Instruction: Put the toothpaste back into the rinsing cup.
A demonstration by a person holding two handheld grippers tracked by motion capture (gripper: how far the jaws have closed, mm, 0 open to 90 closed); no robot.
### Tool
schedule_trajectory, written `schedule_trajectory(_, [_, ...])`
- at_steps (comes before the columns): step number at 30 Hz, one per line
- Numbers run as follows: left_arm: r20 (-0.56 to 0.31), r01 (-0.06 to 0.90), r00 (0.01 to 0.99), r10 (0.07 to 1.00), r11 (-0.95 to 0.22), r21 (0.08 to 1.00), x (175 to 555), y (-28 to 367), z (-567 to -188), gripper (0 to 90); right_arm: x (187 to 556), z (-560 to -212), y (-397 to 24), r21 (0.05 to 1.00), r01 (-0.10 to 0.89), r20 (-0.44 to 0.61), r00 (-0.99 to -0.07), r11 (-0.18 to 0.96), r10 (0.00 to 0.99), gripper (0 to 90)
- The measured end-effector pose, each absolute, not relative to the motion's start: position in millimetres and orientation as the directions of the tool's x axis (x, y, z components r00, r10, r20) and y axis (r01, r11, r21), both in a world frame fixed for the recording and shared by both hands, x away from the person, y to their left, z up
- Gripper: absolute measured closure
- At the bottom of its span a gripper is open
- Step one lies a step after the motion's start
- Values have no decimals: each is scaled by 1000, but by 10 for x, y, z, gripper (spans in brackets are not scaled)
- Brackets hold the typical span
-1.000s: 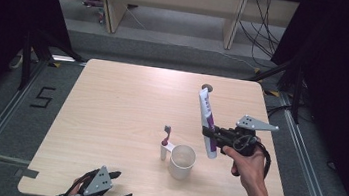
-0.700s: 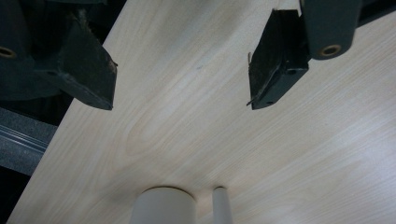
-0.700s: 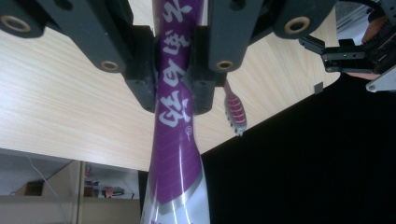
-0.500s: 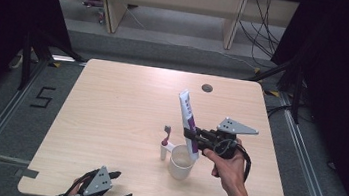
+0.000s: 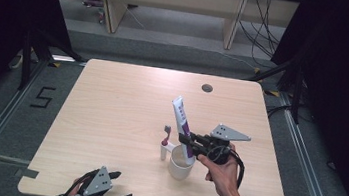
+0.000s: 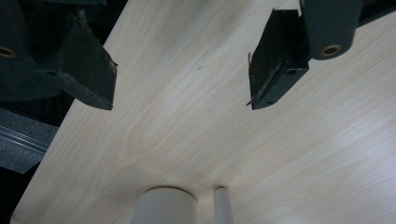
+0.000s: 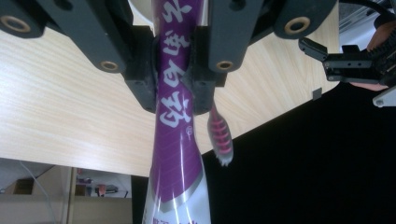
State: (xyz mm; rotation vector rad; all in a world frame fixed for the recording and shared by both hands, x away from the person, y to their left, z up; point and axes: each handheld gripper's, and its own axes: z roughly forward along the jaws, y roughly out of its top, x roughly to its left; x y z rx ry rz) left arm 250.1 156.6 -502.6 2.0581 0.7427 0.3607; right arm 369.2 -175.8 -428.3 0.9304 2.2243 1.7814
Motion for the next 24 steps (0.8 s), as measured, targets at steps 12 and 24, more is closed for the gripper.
schedule_trajectory(12, [-4, 366, 781, 624, -452, 813, 2505, 1576, -5016, 232, 3655, -4431, -1734, 926, 354, 233, -809, 131, 540, 759])
schedule_trajectory(24, [-20, 369, 778, 628, -430, 824, 2500, 1567, -5022, 233, 3638, -4559, -1718, 922, 349, 216, -825, 170, 523, 758])
